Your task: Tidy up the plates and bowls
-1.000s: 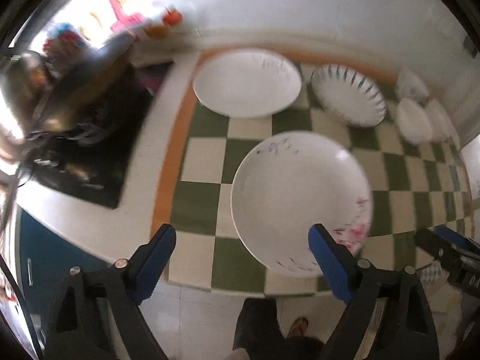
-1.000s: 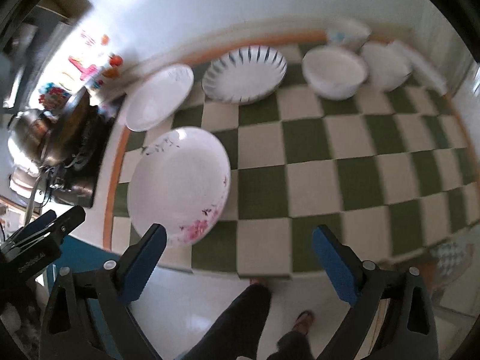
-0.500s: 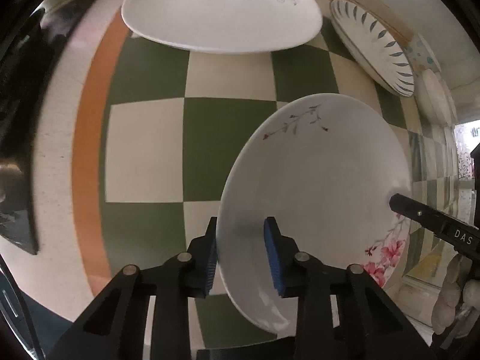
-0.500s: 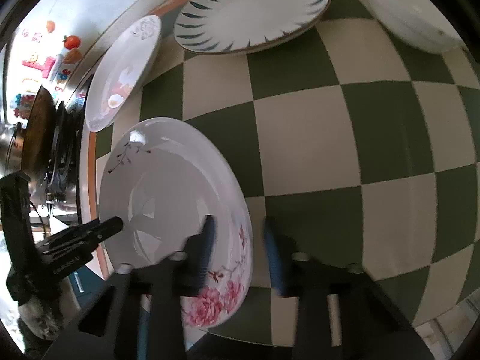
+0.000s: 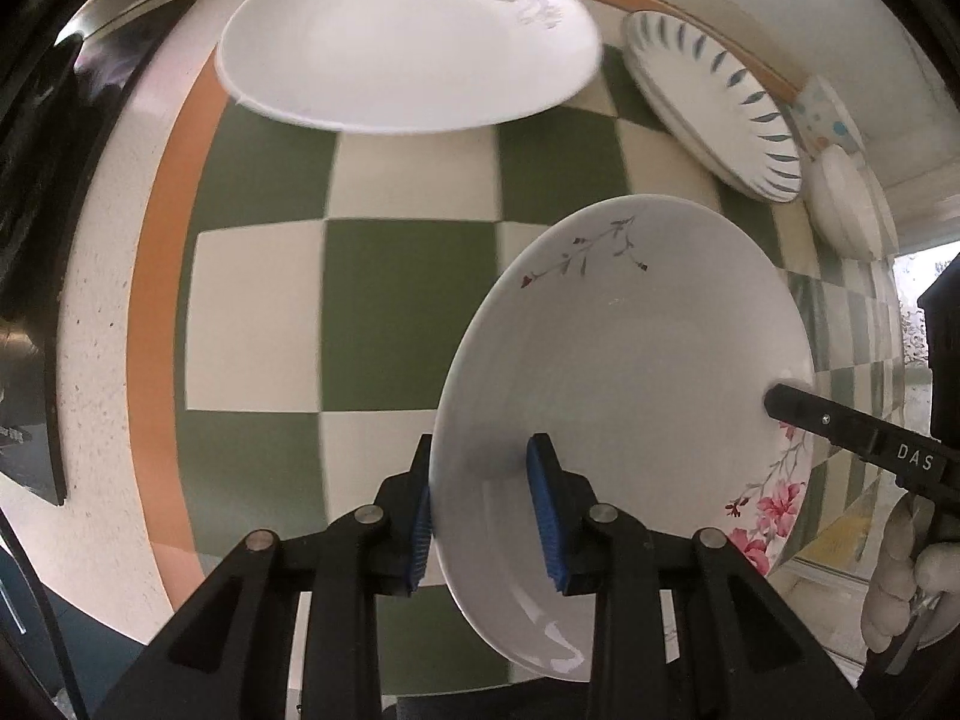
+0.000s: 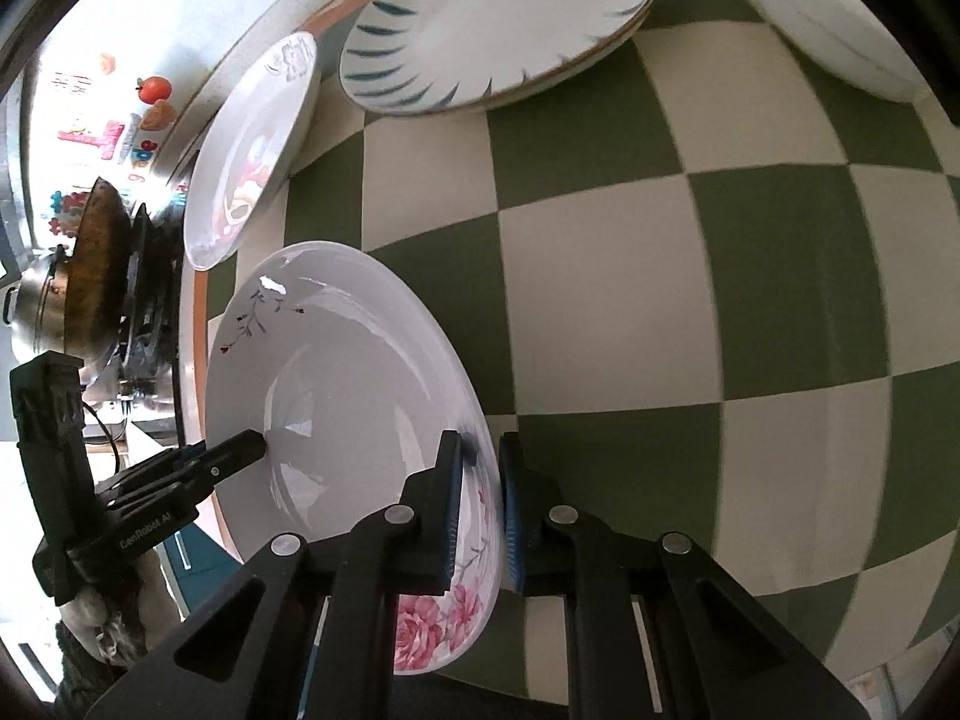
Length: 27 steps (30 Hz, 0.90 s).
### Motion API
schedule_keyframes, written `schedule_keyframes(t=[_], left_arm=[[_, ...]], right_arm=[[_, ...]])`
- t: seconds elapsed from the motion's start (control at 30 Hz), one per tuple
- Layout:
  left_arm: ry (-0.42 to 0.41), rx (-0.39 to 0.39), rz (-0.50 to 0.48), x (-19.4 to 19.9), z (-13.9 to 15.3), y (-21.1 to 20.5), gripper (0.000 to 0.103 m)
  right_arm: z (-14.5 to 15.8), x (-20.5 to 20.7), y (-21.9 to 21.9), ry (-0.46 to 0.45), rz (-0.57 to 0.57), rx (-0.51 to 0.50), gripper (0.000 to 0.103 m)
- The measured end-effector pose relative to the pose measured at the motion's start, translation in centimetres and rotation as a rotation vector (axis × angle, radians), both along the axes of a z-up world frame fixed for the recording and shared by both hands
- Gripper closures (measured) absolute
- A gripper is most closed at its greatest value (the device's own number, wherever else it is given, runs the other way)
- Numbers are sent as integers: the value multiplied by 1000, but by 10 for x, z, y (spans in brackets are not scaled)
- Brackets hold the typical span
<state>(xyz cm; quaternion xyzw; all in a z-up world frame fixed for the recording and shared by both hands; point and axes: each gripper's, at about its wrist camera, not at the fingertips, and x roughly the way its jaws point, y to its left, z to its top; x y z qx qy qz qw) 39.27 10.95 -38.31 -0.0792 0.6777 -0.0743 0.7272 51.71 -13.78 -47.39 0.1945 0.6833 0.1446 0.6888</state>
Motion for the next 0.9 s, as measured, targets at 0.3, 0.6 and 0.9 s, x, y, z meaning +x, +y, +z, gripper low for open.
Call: schedule_keyframes(t=[0.3, 0.6, 0.9], left_arm=[[-7, -11, -57, 17, 13, -49, 77], [16, -17, -121, 31, 1, -87, 77], [58, -9, -141, 42, -17, -98, 76]], right_arm=[[21, 0, -61, -28, -25, -4, 89], [16, -7, -123, -8, -83, -30, 89], [-5, -7, -142, 25, -118, -33, 89]])
